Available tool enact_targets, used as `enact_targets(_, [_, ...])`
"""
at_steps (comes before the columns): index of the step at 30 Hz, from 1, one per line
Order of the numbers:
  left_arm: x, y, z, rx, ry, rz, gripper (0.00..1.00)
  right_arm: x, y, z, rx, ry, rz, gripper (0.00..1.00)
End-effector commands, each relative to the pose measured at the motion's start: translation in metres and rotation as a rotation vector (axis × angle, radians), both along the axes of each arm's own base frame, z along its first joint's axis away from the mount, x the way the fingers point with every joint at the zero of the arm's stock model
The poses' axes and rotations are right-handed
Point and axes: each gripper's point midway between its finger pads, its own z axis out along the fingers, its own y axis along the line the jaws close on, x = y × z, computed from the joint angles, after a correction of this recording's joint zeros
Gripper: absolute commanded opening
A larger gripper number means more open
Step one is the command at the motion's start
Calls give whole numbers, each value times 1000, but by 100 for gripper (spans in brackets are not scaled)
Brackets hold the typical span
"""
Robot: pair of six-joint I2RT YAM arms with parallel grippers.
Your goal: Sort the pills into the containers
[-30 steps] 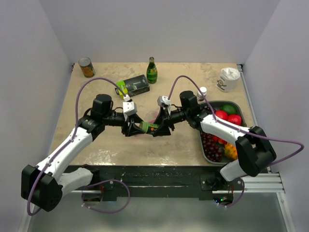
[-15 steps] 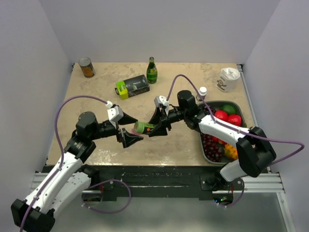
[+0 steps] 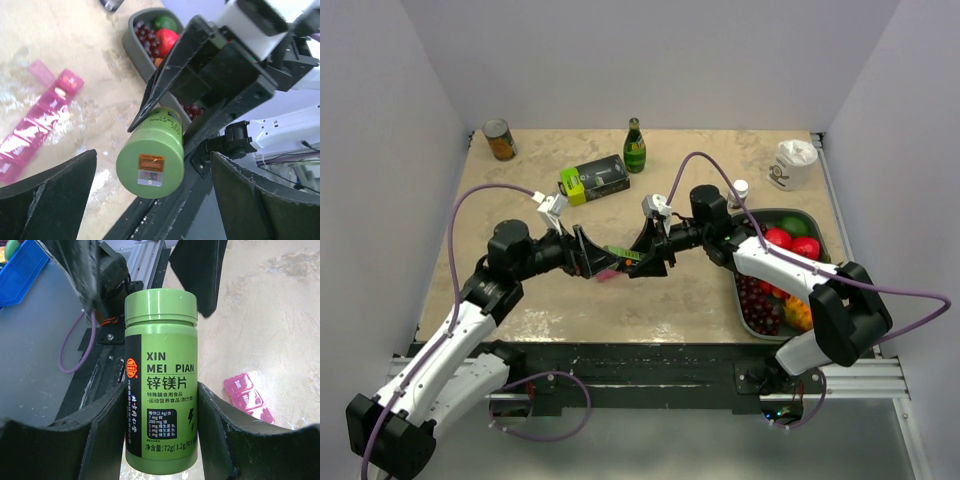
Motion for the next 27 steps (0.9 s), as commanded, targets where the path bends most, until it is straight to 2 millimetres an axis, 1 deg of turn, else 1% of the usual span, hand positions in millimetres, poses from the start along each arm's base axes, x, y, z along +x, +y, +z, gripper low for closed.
enact_targets(1, [0,-3,9,-67,137,30,99,4,3,24,53,-80,7,0])
enact_targets(4, [-1,-2,5,-66,150,39,97,4,4,24,52,-80,9,0])
enact_targets(7, [-4,-5,-3,-66,174,16,85,5,3,24,52,-80,6,0])
enact_targets(8, [-5,-6,-2,-75,169,6,79,5,3,23,49,-76,5,0])
enact_targets(10, [-7,-8,-6,-73,176,-14,71,4,4,23,50,-76,7,0])
enact_targets(11, [-7,-9,-7,-74,170,-24,65,5,3,22,49,-75,5,0])
enact_targets(13, [-11,-11,-8,-66,148,-60,57,4,4,23,49,-75,7,0])
enact_targets(14, [-11,-11,-7,-62,125,-73,49,4,4,23,50,-76,8,0])
enact_targets(16, [-15,-12,-8,-28,52,-125,38,4,4,22,48,-72,10,0])
enact_targets(17, [-16,-13,-8,-10,6,-156,30,4,4,21,47,-71,10,0])
enact_targets(18, [-18,-14,-11,32,-87,-216,29,3,5,21,47,-71,13,0])
enact_targets(19, [-39,-20,-13,21,-130,-379,24,4,4,21,47,-72,10,0])
enact_targets(20, [-43,-24,-10,15,-239,-462,16,3,5,21,48,-72,14,0])
enact_targets(21, [-43,-24,-14,69,-378,-532,15,3,5,22,50,-76,15,0])
enact_targets(22, [-50,-22,-35,110,-318,-594,15,2,5,22,49,-73,16,0])
enact_targets(23, [-48,-20,-42,152,-374,-629,14,2,5,22,50,-76,15,0])
enact_targets(24, [-39,-20,-42,215,-534,-669,14,2,5,22,50,-76,16,0])
enact_targets(25, [-36,-17,-59,266,-495,-692,14,1,5,23,50,-78,16,0])
enact_targets(26, [-26,-18,-53,307,-598,-714,14,1,5,22,48,-77,17,0])
enact_targets(27, [-17,-18,-63,343,-575,-718,14,2,5,22,49,-78,15,0])
